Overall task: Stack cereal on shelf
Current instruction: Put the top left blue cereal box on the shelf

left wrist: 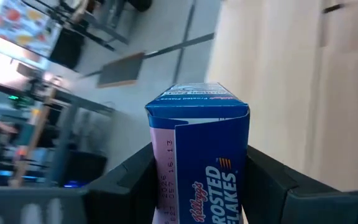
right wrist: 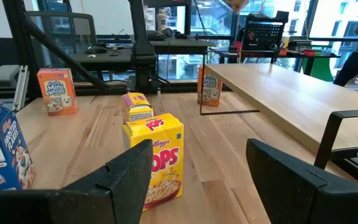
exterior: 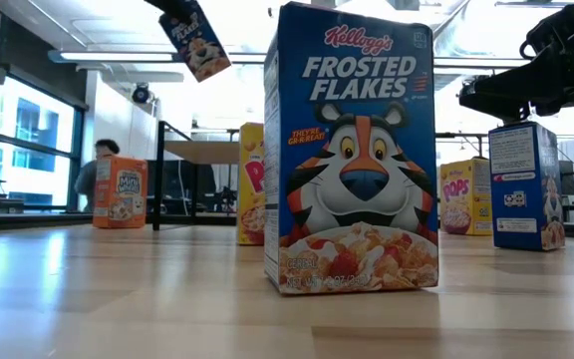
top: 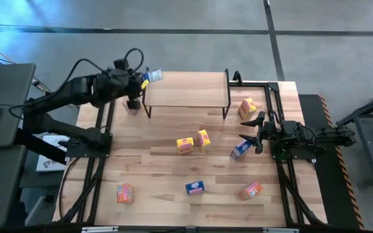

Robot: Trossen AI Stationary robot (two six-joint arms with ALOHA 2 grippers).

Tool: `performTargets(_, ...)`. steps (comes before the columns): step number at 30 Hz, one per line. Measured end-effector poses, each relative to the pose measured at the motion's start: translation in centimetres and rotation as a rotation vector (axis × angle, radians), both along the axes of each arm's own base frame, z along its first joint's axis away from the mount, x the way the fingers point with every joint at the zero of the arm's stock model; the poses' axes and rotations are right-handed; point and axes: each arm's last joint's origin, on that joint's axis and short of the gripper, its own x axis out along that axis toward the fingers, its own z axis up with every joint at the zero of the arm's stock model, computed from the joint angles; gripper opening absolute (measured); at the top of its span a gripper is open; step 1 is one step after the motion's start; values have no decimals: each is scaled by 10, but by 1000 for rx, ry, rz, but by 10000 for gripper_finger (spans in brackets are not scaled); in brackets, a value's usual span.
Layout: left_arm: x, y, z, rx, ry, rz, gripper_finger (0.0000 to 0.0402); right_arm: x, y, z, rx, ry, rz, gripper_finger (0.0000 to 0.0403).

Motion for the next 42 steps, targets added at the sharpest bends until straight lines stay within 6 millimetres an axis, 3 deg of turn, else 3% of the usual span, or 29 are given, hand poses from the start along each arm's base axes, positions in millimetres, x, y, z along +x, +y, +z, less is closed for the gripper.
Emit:
performTargets(7,10,32,-3,41,71,-8,172,0,0,0,0,0,0,252)
performTargets(22,35,96,3,-149,207,4,172,0,0,0,0,0,0,252)
performTargets(33,50,127,-17,-314,376,-73,172,0,0,0,0,0,0,252)
performTargets(42,58,151,-31,-400,400,-73,172,0,0,0,0,0,0,252)
